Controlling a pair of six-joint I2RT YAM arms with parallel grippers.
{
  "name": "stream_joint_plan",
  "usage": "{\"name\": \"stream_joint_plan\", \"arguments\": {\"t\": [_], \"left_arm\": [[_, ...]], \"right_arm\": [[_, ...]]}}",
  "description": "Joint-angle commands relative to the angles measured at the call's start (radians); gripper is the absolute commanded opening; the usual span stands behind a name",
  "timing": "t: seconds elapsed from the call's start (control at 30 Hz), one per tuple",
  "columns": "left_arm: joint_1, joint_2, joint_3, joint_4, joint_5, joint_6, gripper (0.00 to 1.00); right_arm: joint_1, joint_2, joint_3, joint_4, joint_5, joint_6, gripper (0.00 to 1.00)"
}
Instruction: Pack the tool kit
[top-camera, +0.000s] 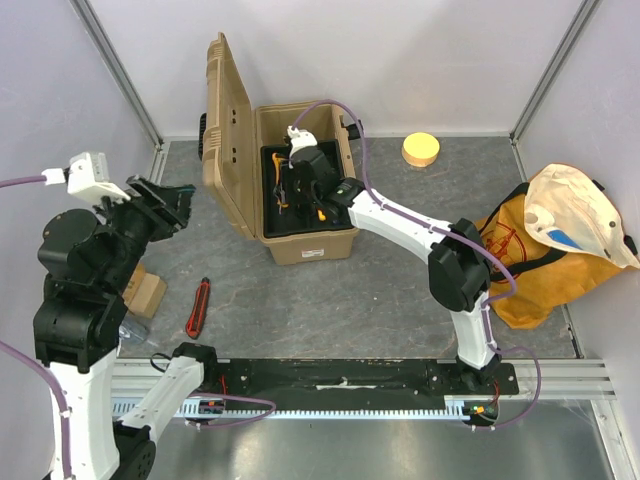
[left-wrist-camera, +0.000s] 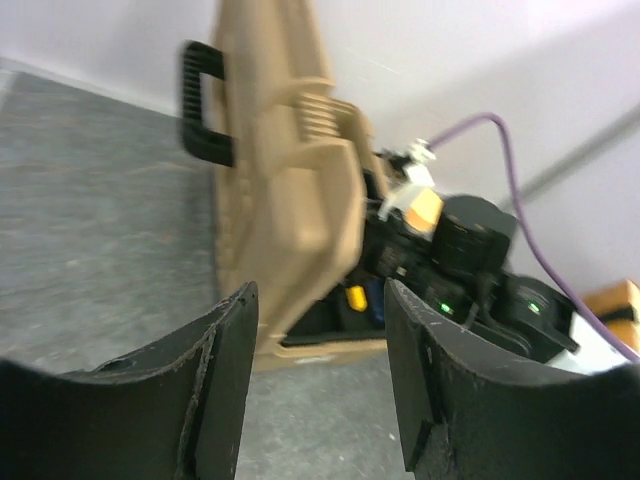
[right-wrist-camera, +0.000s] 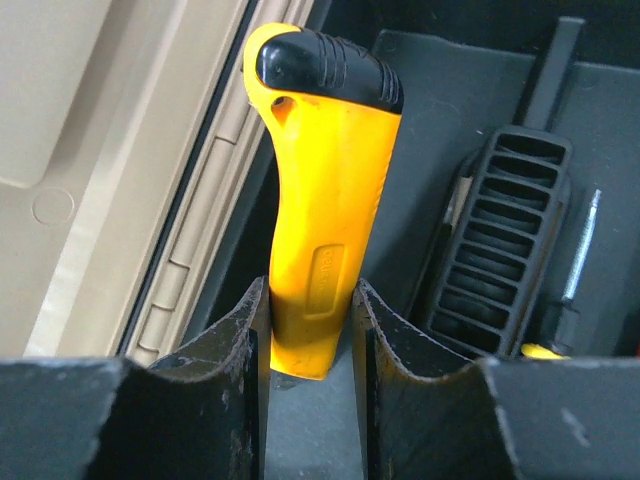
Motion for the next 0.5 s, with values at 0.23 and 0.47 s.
{"name": "stream_joint_plan", "arguments": {"t": [0.23,0.47], "left_arm": [[-0.006,0.014,-0.034,-0.180,-0.506,-0.017,0.62],[-0.004,0.026,-0.083,-0.186,-0.486,-0.032,0.62]], "right_arm": [[0.003,0.062,0.081,-0.017,0.021,0.069,0.46],[0.001,0.060,0.078,-0.034,0.024,0.091,0.64]]}}
